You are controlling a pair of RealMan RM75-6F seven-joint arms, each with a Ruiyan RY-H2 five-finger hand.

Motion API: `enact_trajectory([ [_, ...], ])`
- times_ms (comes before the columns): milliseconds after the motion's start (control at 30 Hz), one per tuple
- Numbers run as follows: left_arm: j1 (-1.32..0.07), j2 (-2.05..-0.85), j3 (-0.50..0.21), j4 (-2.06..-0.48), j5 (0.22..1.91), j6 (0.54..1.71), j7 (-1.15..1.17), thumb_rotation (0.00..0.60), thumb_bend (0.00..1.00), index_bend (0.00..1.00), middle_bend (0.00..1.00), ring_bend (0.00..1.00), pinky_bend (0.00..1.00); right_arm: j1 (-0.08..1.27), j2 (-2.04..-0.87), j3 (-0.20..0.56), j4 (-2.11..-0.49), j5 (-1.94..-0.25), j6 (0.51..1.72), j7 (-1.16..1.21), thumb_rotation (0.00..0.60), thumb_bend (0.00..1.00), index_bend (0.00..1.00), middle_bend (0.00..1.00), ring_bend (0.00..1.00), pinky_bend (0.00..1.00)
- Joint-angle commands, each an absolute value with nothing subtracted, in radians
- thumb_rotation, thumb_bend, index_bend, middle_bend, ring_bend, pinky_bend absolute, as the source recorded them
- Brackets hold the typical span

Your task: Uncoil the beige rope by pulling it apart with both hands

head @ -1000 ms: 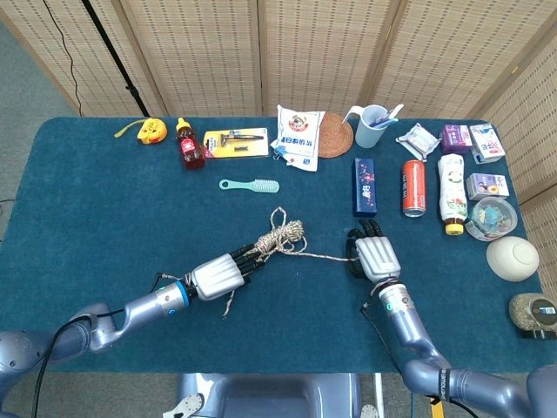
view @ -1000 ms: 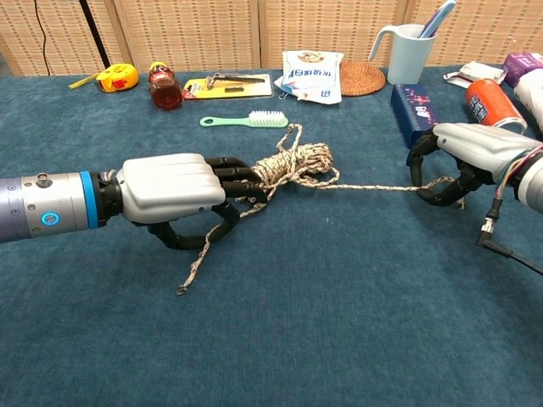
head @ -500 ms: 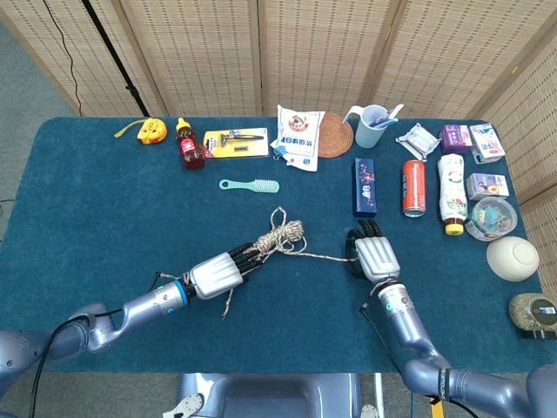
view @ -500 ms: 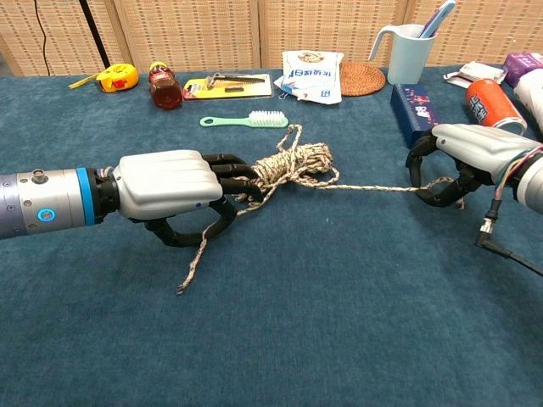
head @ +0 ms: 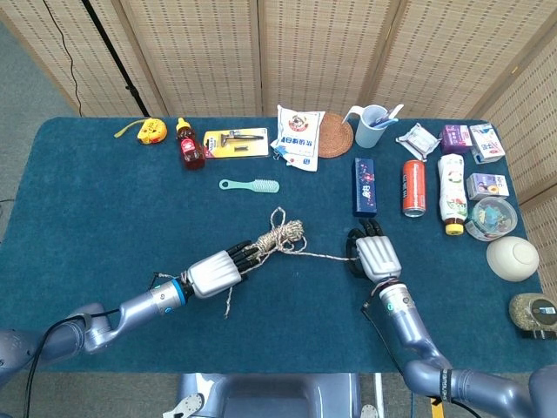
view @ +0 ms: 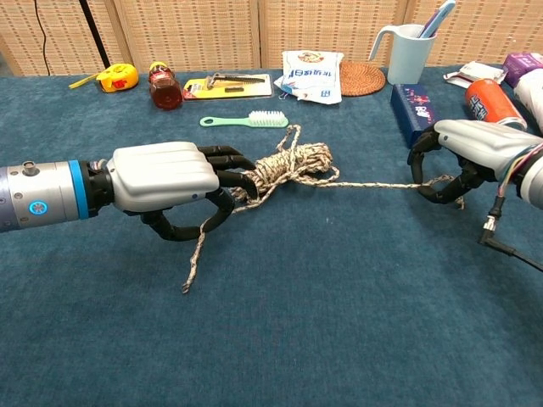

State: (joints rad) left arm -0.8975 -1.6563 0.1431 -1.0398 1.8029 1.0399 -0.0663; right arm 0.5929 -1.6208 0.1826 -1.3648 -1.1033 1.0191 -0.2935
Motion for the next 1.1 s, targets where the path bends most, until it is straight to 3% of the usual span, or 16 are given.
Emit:
enact_trajectory([
  [33,-0.888,-1.639,0.139,-1.056,1.793,1.052,-0.069,0.600,0.50,0.65,0.21,0.00,0.00,0.593,-1.615,0.184,-1.370,-1.106,1.023,-0.296,0.600,0.48,0.66,0.29,0.08,0.00],
  [500,-0.787,-1.480,0.097,-1.139,1.713,1.170,-0.058,0.600,0.51,0.66,0.23,0.01,0.00,0.585,-1.519,0.196,-1.449,-1.169,1.087,-0.320,0.600,0.47,0.67,0.29,0.09,0.00],
  [1100,-0.698,-1.380,0.046,-1.096,1.616,1.206,-0.077,0.600,0.52,0.67,0.23,0.01,0.00,0.577,-1.416,0.212,-1.454,-1.155,1.090,-0.324,0.600,0.48,0.67,0.30,0.09,0.00],
])
